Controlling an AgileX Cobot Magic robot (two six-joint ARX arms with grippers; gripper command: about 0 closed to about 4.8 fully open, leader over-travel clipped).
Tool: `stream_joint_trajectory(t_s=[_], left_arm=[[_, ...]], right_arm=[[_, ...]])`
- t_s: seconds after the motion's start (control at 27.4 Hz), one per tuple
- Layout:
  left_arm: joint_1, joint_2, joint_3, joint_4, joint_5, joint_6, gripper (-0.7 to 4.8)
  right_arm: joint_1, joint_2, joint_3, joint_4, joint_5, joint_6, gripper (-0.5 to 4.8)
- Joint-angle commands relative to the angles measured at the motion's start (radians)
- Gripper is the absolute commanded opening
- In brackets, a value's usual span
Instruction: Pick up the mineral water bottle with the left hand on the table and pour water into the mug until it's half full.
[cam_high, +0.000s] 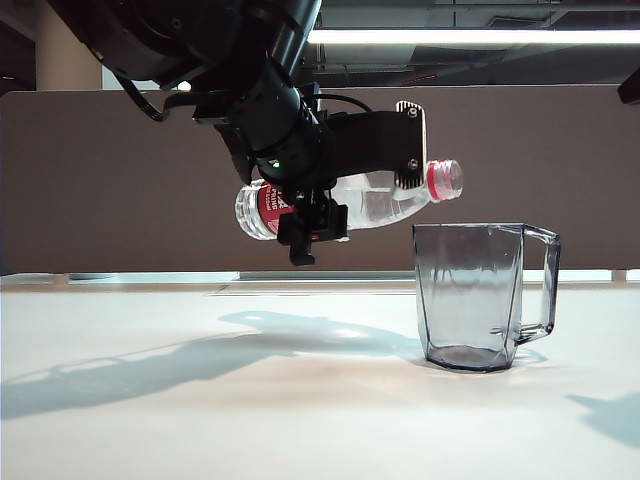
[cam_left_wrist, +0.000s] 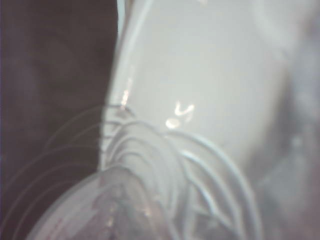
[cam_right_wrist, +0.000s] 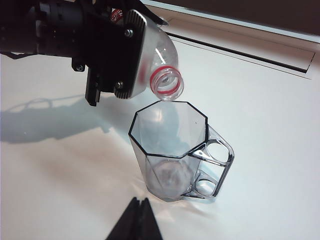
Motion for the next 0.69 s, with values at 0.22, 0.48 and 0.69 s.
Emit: stream_joint_trajectory(t_s=[0.22, 0.48, 0.69], left_arm=[[-0.002, -0.01, 0.01, 0.055, -0.009, 0.062, 2.74], [-0.002, -0.01, 0.01, 0.056, -0.009, 0.078, 2.74], [-0.002, -0.01, 0.01, 0.056, -0.009, 0.078, 2.74]], right_arm=[[0.0, -0.001, 0.008, 0.018, -0.002, 0.001, -0.05], [0.0, -0.002, 0.008, 0.01, -0.002, 0.0, -0.05], [0.0, -0.002, 0.008, -0.004, -0.002, 0.0, -0.05]])
